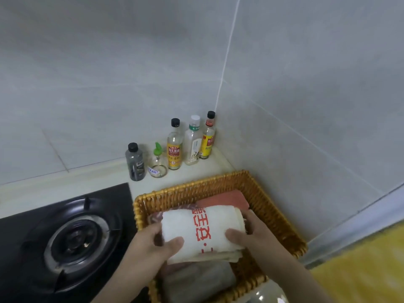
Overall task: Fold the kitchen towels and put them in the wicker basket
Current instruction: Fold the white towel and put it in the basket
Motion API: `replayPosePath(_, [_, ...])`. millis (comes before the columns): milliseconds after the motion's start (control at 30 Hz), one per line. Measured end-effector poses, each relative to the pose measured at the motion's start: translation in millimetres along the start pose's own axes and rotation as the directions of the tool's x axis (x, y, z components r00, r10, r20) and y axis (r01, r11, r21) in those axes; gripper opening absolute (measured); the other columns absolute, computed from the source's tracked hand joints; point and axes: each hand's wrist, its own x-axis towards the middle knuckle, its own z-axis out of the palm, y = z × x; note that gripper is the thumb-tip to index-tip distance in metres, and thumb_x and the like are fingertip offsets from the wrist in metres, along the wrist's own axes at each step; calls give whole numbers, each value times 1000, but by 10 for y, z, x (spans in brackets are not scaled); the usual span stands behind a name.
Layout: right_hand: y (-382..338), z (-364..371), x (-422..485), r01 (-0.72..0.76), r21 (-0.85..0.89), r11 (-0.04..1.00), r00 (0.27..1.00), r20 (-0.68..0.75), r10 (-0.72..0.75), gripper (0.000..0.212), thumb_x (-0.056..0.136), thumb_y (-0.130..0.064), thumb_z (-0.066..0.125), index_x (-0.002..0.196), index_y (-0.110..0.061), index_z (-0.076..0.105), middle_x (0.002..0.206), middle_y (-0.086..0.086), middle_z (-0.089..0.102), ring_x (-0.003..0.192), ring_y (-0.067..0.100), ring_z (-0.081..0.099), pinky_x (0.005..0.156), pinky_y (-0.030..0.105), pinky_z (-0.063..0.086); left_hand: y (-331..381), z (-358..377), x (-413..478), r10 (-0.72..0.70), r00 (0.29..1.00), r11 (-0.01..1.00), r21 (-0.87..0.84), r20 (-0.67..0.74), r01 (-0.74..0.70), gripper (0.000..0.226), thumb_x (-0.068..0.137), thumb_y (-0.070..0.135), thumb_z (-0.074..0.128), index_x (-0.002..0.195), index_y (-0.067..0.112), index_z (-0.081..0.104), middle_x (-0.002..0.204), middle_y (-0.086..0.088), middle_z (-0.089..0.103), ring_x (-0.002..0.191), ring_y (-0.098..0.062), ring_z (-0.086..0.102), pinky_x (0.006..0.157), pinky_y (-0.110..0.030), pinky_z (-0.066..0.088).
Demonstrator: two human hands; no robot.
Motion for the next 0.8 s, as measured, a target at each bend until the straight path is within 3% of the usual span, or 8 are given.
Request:
replayPosePath(67, [46, -119, 117, -29, -44, 999, 1000, -2, 29, 58, 74, -31, 83, 124, -40, 55, 115, -12, 68, 106, 13, 66, 89, 35, 58, 20, 125, 104, -35, 999, 999, 21, -1, 35, 31, 84, 24, 75, 111, 27, 62, 99, 12, 71, 90, -4, 67, 64, -15, 54])
replayPosePath(233, [122, -430, 369, -69, -158, 985, 997, 17, 72, 66, 69, -43, 84, 126, -43, 51, 123, -13, 60, 111, 12, 60, 91, 36, 57, 20, 442, 293, -132, 991, 991, 10, -33, 133, 26, 83, 22, 75, 105, 28, 63, 98, 8, 72, 91, -9, 68, 77, -29, 60])
replayPosePath(367, [103, -737, 495, -85, -192, 978, 989, 102, 106, 58, 77, -36, 79, 127, -40, 50, 117, -16, 64, 105, 8, 63, 78, 25, 58, -22, 749, 370, -219, 975, 973, -82, -28, 216, 27, 82, 15, 76, 107, 17, 67, 98, -1, 75, 90, -18, 72, 77, -39, 61])
replayPosePath(567, [147, -1127, 716, -122, -321, 939, 969, 166, 183, 52, 80, -32, 76, 126, -38, 52, 116, -14, 65, 105, 10, 64, 90, 37, 57, -23, 1220, 451, -253, 967, 964, -90, -34, 249, 31, 81, 14, 77, 103, 22, 58, 97, -4, 70, 85, -21, 70, 58, -29, 59])
replayPosePath(700, [255, -1240, 814, -88, -391, 916, 959, 214, 184, 50, 82, -24, 71, 126, -36, 50, 116, -14, 62, 107, 9, 60, 93, 36, 54, -144, 1391, 527, -267, 964, 963, -48, 2, 267, 36, 78, 16, 80, 107, 20, 59, 98, -5, 72, 89, -20, 70, 69, -33, 59])
replayPosePath(800, [377, -1240, 805, -34, -452, 891, 960, 234, 155, 57, 81, -17, 65, 128, -37, 42, 115, -16, 56, 107, 7, 55, 89, 30, 51, -211, 1543, 546, -298, 955, 955, 15, 10, 297, 30, 81, 17, 76, 106, 16, 59, 97, -3, 72, 87, -17, 70, 62, -27, 56])
